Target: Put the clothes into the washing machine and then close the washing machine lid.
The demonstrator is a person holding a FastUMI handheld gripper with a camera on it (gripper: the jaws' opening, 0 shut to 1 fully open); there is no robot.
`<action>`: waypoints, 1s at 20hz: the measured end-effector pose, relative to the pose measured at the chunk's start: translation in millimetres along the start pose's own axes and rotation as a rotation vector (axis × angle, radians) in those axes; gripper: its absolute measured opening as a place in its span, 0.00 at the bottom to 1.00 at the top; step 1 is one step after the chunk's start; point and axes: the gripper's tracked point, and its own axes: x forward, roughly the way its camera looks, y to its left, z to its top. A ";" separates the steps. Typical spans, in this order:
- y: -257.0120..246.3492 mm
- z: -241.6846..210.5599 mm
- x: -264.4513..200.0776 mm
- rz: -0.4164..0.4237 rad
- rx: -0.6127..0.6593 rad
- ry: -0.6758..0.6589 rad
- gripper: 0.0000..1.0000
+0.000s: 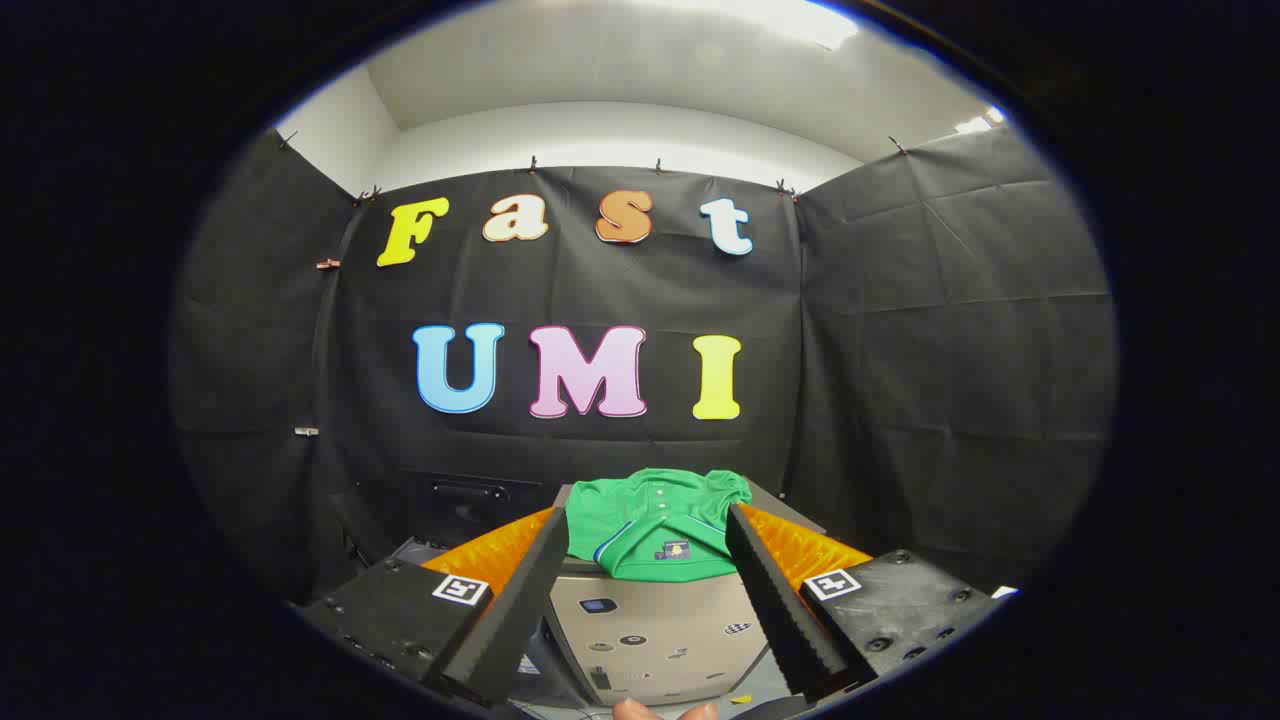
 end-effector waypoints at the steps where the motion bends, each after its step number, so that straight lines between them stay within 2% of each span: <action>1: -0.3 -0.1 0.1 0.000 0.004 0.003 0.99; 20: 1.4 -16.0 8.1 0.003 0.021 0.039 0.98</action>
